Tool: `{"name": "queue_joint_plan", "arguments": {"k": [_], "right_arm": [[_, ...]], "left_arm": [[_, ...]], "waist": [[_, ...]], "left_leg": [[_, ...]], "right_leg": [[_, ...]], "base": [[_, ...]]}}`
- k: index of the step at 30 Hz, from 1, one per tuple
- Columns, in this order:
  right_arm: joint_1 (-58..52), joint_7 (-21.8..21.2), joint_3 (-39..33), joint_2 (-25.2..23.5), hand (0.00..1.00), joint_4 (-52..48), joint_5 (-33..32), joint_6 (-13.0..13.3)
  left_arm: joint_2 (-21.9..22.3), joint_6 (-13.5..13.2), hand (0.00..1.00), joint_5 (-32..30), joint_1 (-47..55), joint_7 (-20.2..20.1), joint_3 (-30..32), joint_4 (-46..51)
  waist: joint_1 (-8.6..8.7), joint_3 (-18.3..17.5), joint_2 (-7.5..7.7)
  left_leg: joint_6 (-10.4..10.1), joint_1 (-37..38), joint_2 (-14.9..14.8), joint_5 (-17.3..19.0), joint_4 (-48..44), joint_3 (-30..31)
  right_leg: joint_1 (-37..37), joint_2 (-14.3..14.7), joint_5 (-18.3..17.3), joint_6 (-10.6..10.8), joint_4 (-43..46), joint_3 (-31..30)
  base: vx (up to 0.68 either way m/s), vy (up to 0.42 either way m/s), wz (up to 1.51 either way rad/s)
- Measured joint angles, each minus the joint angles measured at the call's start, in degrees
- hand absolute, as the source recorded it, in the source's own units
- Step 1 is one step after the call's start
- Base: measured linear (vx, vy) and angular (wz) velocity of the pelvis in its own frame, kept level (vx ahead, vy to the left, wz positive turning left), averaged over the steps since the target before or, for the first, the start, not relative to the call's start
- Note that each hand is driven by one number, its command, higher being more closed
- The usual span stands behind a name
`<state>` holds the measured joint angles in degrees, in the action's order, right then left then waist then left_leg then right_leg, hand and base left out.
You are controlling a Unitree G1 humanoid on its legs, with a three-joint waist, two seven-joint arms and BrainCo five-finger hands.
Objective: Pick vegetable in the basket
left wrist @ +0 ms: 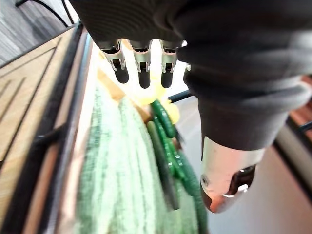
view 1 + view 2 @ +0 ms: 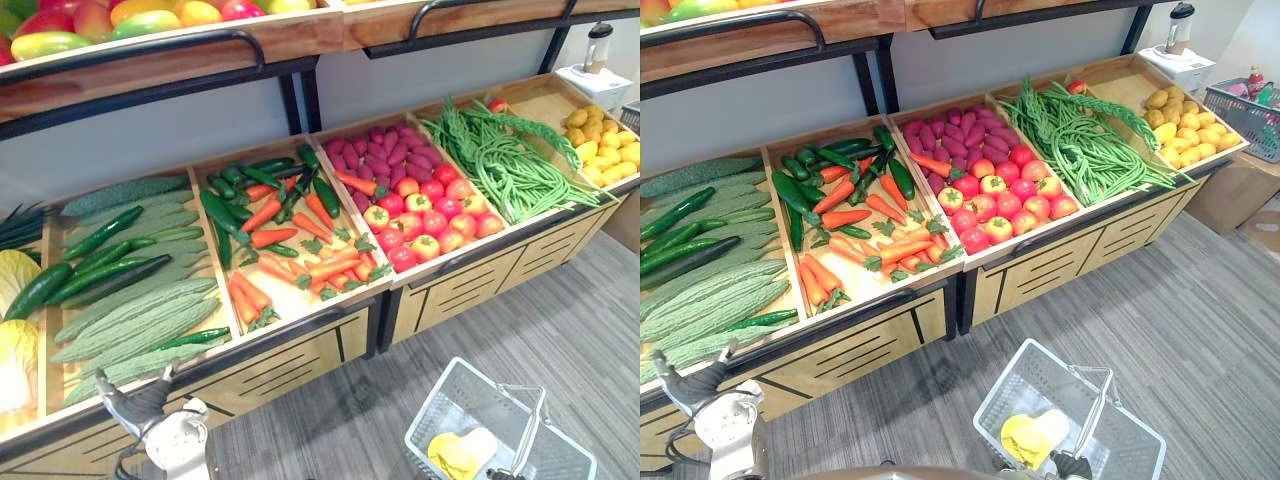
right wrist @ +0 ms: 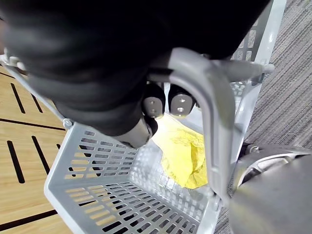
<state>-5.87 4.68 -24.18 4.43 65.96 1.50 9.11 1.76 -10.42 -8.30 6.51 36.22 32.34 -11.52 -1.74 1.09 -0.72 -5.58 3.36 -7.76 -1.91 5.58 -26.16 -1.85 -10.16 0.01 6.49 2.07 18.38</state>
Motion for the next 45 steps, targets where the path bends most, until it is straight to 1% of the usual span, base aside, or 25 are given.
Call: {"name": "queue_joint_plan", "arguments": {"k": [1, 3, 5, 6, 8, 10, 11, 12, 14, 15, 17, 18, 20, 22, 23, 25, 26, 29, 32, 33, 36, 39, 41, 43, 45], "right_arm": [[-0.5, 0.0, 0.0, 0.0, 1.00, 0.0, 0.0, 0.3], [-0.8, 0.0, 0.2, 0.0, 1.00, 0.0, 0.0, 0.4], [-1.3, 0.0, 1.5, 0.0, 1.00, -0.1, 0.0, 0.6], [-2.0, 0.0, 2.3, 0.0, 1.00, -0.7, 0.0, 0.8], [-2.6, -0.1, 3.0, -0.1, 1.00, -1.8, 0.0, 0.8], [-2.7, -0.1, 4.3, 0.0, 1.00, -2.3, 0.1, 0.8], [-2.6, -0.1, 4.6, 0.0, 1.00, -2.6, 0.2, 0.9], [-2.6, -0.2, 4.9, 0.0, 1.00, -2.8, 0.2, 0.9], [-2.1, -0.3, 6.0, 0.1, 1.00, -3.3, 0.3, 0.9], [-2.1, -0.3, 6.4, 0.1, 1.00, -3.6, 0.3, 0.9], [-2.0, -0.6, 6.9, 0.2, 1.00, -4.8, 0.3, 0.9], [-1.9, -0.6, 7.1, 0.2, 1.00, -4.9, 0.3, 1.0], [-1.4, -1.2, 7.6, 0.2, 1.00, -5.3, 0.3, 1.1], [-1.4, -1.4, 8.1, 0.2, 1.00, -6.3, 0.3, 1.1], [-1.5, -1.5, 8.9, 0.2, 1.00, -7.1, 0.3, 1.1], [-1.4, -1.6, 9.4, 0.2, 1.00, -8.0, 0.3, 1.4], [-1.4, -1.9, 9.8, 0.2, 1.00, -8.9, 0.3, 1.4], [-1.4, -2.1, 10.8, 0.3, 1.00, -9.7, 0.3, 1.4], [-1.4, -2.2, 11.6, 0.4, 1.00, -11.0, 0.4, 1.7], [-1.4, -2.2, 11.9, 0.4, 1.00, -11.3, 0.4, 1.7], [-1.4, -2.2, 12.7, 0.6, 1.00, -11.8, 0.3, 1.7], [-1.3, -2.1, 13.8, 1.3, 1.00, -12.5, 0.3, 1.8], [-1.3, -2.1, 13.9, 1.3, 1.00, -13.5, 0.3, 1.8], [-1.1, -2.0, 13.9, 1.4, 1.00, -14.0, 0.4, 2.0], [-1.1, -2.0, 14.1, 1.3, 1.00, -14.5, 0.4, 2.2]], "left_arm": [[0.9, 0.7, 0.00, -2.1, 0.3, 0.7, -0.7, 3.8], [0.8, 1.0, 0.00, -4.2, 0.7, 1.2, -2.0, 7.0], [0.0, 1.4, 0.00, -7.4, 0.7, 1.2, -4.0, 8.8], [-1.3, 2.2, 0.00, -9.6, 0.4, 1.1, -5.6, 8.8], [-4.4, 3.0, 0.00, -12.1, 0.1, 0.5, -8.9, 8.1], [-8.2, 3.5, 0.00, -15.7, -1.3, -1.5, -11.7, 5.8], [-10.9, 3.6, 0.00, -17.5, -2.4, -2.7, -12.6, 3.2], [-12.4, 3.7, 0.00, -17.9, -3.0, -3.0, -13.2, 1.8], [-17.7, 4.3, 0.00, -20.1, -5.3, -5.6, -14.9, -2.5], [-19.1, 4.4, 0.00, -20.8, -6.1, -6.0, -15.6, -3.8], [-23.9, 4.5, 0.00, -23.2, -10.6, -8.0, -17.6, -9.1], [-25.0, 4.5, 0.00, -23.8, -11.9, -8.1, -18.3, -10.3], [-28.3, 4.9, 0.00, -26.5, -14.9, -9.8, -20.7, -12.7], [-30.6, 4.9, 0.00, -28.1, -17.0, -11.3, -23.4, -14.4], [-32.3, 4.8, 0.00, -29.0, -18.0, -12.5, -25.2, -14.9], [-34.0, 4.2, 0.00, -29.5, -20.0, -13.7, -27.8, -15.3], [-34.6, 3.3, 0.00, -30.6, -21.5, -14.2, -29.0, -16.2], [-34.9, 2.9, 0.00, -30.9, -22.9, -14.7, -31.3, -17.8], [-35.3, 2.8, 0.00, -30.8, -25.1, -16.3, -34.2, -18.8], [-35.3, 2.1, 0.00, -30.8, -26.2, -17.0, -35.0, -18.8], [-35.3, 1.5, 0.00, -30.9, -28.3, -17.3, -36.7, -18.9], [-35.3, 1.7, 0.00, -30.9, -29.4, -17.4, -37.3, -22.0], [-35.3, 1.9, 0.00, -30.8, -31.1, -17.4, -37.6, -23.2], [-35.3, 2.1, 0.00, -30.8, -31.8, -17.4, -37.7, -23.8], [-35.3, 2.3, 0.00, -30.8, -33.4, -17.5, -37.9, -24.8]], "waist": [[-0.03, -0.4, 0.15], [-0.09, -0.5, 0.21], [0.00, -0.8, 0.14], [0.07, -1.6, 0.15], [0.36, -2.0, 0.25], [0.81, -2.2, 0.25], [0.91, -2.3, 0.20], [1.07, -2.3, 0.17], [1.63, -2.2, 0.16], [1.65, -2.2, 0.14], [1.97, -2.0, 0.00], [2.01, -1.7, 0.02], [2.07, -0.9, 0.15], [2.55, -0.2, 0.14], [2.69, 0.1, 0.17], [2.70, 0.4, 0.24], [2.68, 1.3, 0.25], [2.42, 1.5, 0.17], [2.19, 2.1, 0.08], [2.05, 2.5, 0.10], [1.64, 2.8, 0.18], [1.59, 3.1, -0.03], [1.44, 4.3, 0.01], [1.46, 4.7, 0.05], [1.42, 5.5, 0.61]], "left_leg": [[0.0, 0.1, -0.1, 0.0, 0.0, -0.2], [-0.1, 0.6, -0.2, 0.0, 0.0, -0.7], [-0.5, 1.0, -0.5, 0.4, 0.2, -2.1], [-0.6, 0.9, -0.7, 0.4, 0.3, -2.7], [-0.7, 1.0, -1.0, 0.5, 0.3, -3.6], [-0.9, 0.9, -1.4, 0.4, 0.3, -4.4], [-1.1, 0.8, -1.6, 0.4, 0.3, -5.2], [-1.1, 0.8, -1.7, 0.4, 0.3, -5.6], [-1.3, 0.6, -2.0, 0.4, 0.2, -7.3], [-1.4, 0.5, -2.0, 0.4, 0.1, -7.7], [-1.4, -0.5, -1.9, 0.4, 0.0, -8.3], [-1.4, -0.6, -2.0, 0.4, 0.0, -8.6], [-1.4, -1.0, -1.9, 0.4, 0.0, -9.2], [-1.4, -1.2, -1.9, 0.4, 0.0, -9.3], [-1.4, -1.5, -1.9, 0.4, 0.0, -9.5], [-1.4, -2.5, -2.0, 0.4, 0.0, -9.6], [-1.4, -2.5, -2.0, 0.4, 0.0, -9.6], [-1.8, -2.6, -2.1, 0.6, 0.0, -10.8], [-1.8, -3.3, -2.1, 0.7, 0.0, -11.1], [-2.0, -3.4, -2.3, 0.8, 0.0, -11.2], [-2.1, -4.3, -2.5, 0.8, -0.1, -11.2], [-2.1, -4.2, -2.7, 0.9, -0.1, -12.2], [-2.2, -4.3, -2.9, 1.0, -0.1, -12.3], [-2.2, -5.0, -3.0, 1.0, -0.2, -12.4], [-2.0, -6.3, -3.6, 1.9, -2.8, -12.4]], "right_leg": [[-0.1, 0.1, 0.0, 0.0, 0.0, -0.4], [0.0, 0.3, 0.0, 0.0, 0.0, -1.5], [-0.1, 0.6, 0.0, 0.1, 0.0, -3.1], [-0.6, 0.8, 0.0, 0.0, 0.0, -3.6], [-1.2, 1.4, 0.0, 0.0, 0.0, -4.7], [-1.8, 1.9, 0.0, 0.0, 0.0, -5.5], [-2.5, 2.3, 0.2, -0.3, -0.2, -6.3], [-2.9, 2.4, 0.3, -0.4, -0.2, -6.7], [-4.3, 3.0, 0.7, -0.7, -0.2, -8.2], [-4.8, 3.1, 0.7, -0.7, -0.1, -8.7], [-6.2, 3.3, 1.0, -0.8, -0.1, -9.4], [-6.4, 3.3, 1.3, -0.9, -0.1, -9.6], [-7.2, 3.4, 1.4, -0.9, -0.2, -10.2], [-7.4, 3.5, 1.4, -0.9, -0.2, -10.3], [-7.9, 3.5, 1.4, -0.9, -0.1, -10.6], [-9.0, 3.6, 1.4, -0.9, 0.0, -11.2], [-9.1, 3.6, 1.4, -1.0, 0.1, -11.2], [-10.0, 3.9, 1.4, -1.0, 0.2, -12.1], [-11.0, 3.9, 1.4, -1.0, 0.4, -12.5], [-11.1, 3.8, 1.4, -1.0, 0.5, -12.8], [-12.3, 3.9, 1.4, -1.0, 1.0, -12.9], [-12.8, 4.1, 1.4, -1.0, 1.3, -13.9], [-13.0, 4.1, 1.4, -1.0, 1.6, -14.4], [-14.1, 4.2, 1.4, -1.0, 2.3, -15.2], [-14.8, 4.0, 1.4, -1.0, 2.6, -15.8]], "base": [[-0.03, -0.018, -0.11], [-0.03, -0.018, -0.18], [-0.07, -0.026, -0.32], [-0.06, -0.035, -0.31], [-0.02, -0.045, -0.25], [0.00, -0.050, -0.22], [0.00, -0.048, -0.30], [0.02, -0.046, -0.38], [0.04, -0.041, -0.36], [0.04, -0.037, -0.30], [0.04, -0.032, -0.19], [0.03, -0.026, -0.16], [0.04, -0.024, -0.13], [0.03, -0.024, -0.05], [0.02, -0.026, -0.08], [0.00, -0.030, -0.06], [0.01, -0.032, -0.03], [0.01, -0.029, -0.16], [0.01, -0.041, -0.10], [0.00, 0.000, 0.00], [0.00, -0.012, -0.01], [0.02, -0.034, -0.09], [0.00, -0.033, -0.04], [-0.01, -0.015, -0.01], [0.01, -0.023, 0.01]]}}
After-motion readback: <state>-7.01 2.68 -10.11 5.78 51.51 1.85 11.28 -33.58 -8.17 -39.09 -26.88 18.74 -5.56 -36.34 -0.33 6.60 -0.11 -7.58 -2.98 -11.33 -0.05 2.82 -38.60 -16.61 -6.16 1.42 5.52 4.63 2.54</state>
